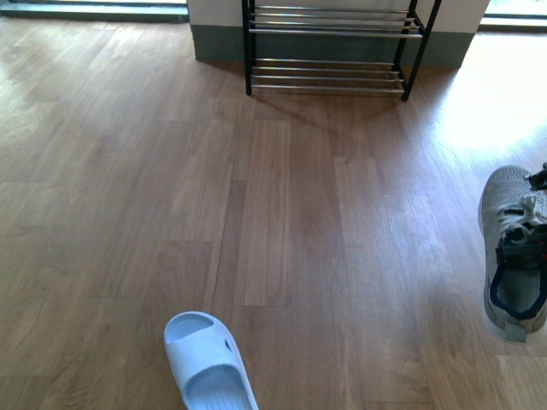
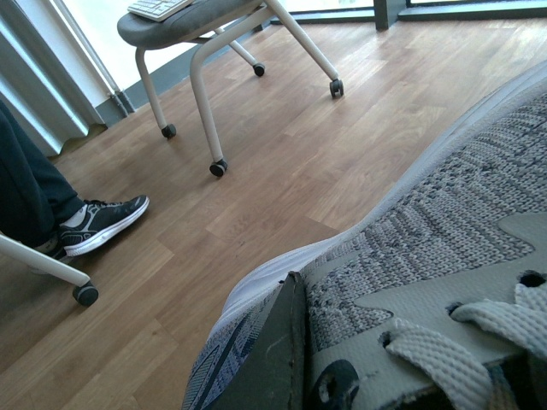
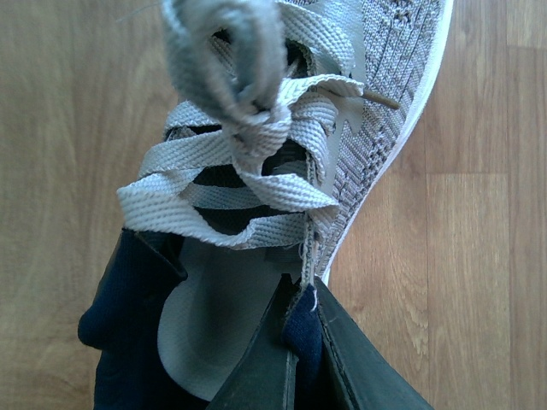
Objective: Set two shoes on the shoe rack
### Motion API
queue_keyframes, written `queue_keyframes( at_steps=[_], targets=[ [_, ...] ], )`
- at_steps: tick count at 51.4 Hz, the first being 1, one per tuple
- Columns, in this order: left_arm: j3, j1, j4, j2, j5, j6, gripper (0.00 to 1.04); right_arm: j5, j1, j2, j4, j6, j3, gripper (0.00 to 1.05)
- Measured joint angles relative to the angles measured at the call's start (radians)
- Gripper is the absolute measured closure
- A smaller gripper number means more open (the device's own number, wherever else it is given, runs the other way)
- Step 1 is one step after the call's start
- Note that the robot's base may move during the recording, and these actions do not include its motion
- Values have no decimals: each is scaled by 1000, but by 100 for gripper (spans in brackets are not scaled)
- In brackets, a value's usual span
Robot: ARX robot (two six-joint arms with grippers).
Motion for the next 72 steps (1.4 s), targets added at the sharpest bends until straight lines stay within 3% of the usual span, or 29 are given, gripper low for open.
queue_keyframes(
  at_steps=[25, 41, 48, 72],
  targets=[
    [0, 0, 0, 0, 0, 0, 103, -266, 31, -708, -31, 36, -286, 103],
    [0, 0, 0, 0, 0, 0, 103, -560, -123, -1307, -137, 87, -548, 103],
    [0, 0, 0, 0, 0, 0, 103, -598, -127, -1457, -161, 82, -613, 103],
    [0, 0, 0, 0, -1, 0, 103, -601, -128, -1460, -164, 82, -623, 103]
  ],
)
